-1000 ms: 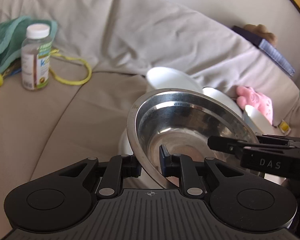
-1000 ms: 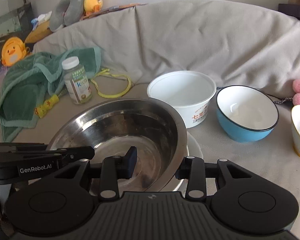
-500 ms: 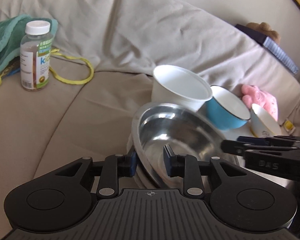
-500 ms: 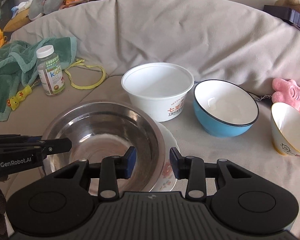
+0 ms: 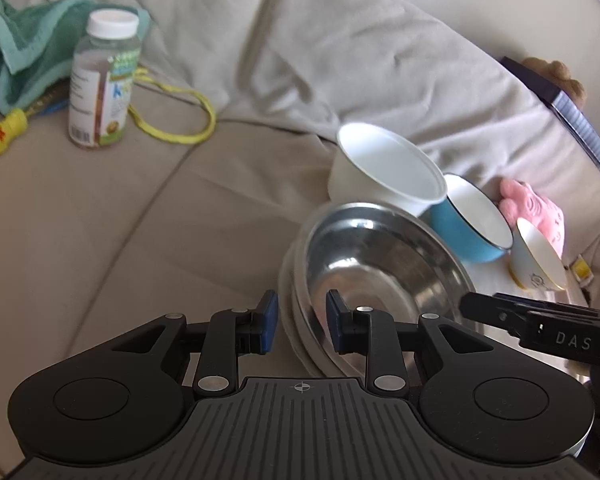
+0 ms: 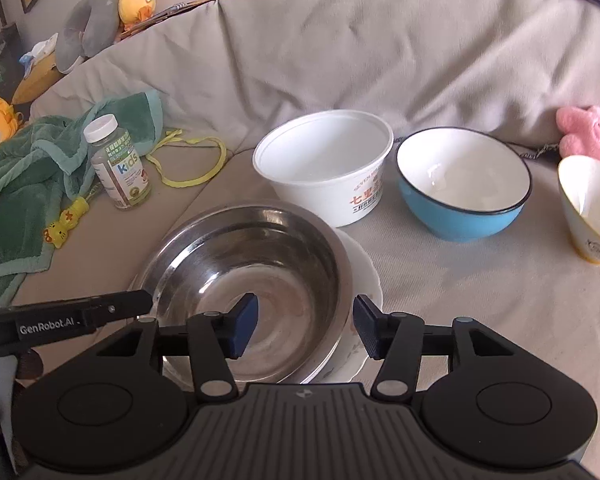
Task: Organize plates and bowls
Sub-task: 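Carry the steel bowl and lower it into the white bowl stack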
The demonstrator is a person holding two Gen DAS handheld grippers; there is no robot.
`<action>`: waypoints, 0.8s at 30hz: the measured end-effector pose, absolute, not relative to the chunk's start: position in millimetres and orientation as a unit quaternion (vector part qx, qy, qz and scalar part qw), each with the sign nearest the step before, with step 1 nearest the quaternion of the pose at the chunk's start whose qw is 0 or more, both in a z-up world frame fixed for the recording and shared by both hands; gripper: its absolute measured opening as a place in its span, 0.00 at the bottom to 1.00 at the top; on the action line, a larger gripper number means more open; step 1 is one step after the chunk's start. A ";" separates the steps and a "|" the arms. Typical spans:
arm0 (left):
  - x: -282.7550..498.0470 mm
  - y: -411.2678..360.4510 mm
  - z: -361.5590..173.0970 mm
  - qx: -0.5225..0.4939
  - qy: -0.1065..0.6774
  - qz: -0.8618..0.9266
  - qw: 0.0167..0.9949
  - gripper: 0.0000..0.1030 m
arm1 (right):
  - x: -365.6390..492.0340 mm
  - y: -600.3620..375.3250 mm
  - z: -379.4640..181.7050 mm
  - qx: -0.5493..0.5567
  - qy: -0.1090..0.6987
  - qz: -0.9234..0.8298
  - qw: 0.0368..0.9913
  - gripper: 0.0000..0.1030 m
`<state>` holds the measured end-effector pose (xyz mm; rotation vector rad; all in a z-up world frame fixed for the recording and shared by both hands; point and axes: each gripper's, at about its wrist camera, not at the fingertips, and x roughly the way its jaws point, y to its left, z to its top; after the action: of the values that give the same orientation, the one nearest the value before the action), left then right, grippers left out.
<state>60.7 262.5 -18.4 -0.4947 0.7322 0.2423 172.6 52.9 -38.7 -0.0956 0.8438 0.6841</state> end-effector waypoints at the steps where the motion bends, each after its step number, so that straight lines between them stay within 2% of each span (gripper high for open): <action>1: 62.2 262.1 -21.2 -0.243 0.358 0.115 0.894 0.28 | 173.0 54.5 -41.6 -0.047 0.405 0.322 0.854 0.56; 11: 71.8 263.1 -34.5 -0.269 0.382 0.093 0.879 0.29 | 178.0 60.6 -65.6 -0.042 0.453 0.331 0.827 0.55; 15: 71.3 264.5 -34.8 -0.274 0.383 0.089 0.878 0.29 | 171.8 64.7 -66.5 -0.071 0.435 0.333 0.834 0.55; 24: 74.6 268.7 -36.4 -0.294 0.404 0.086 0.862 0.29 | 179.9 56.7 -66.6 -0.047 0.443 0.351 0.824 0.53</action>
<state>74.6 268.7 -36.4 -0.6158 0.8478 0.1812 179.9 56.7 -66.6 -0.1006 0.9426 0.7455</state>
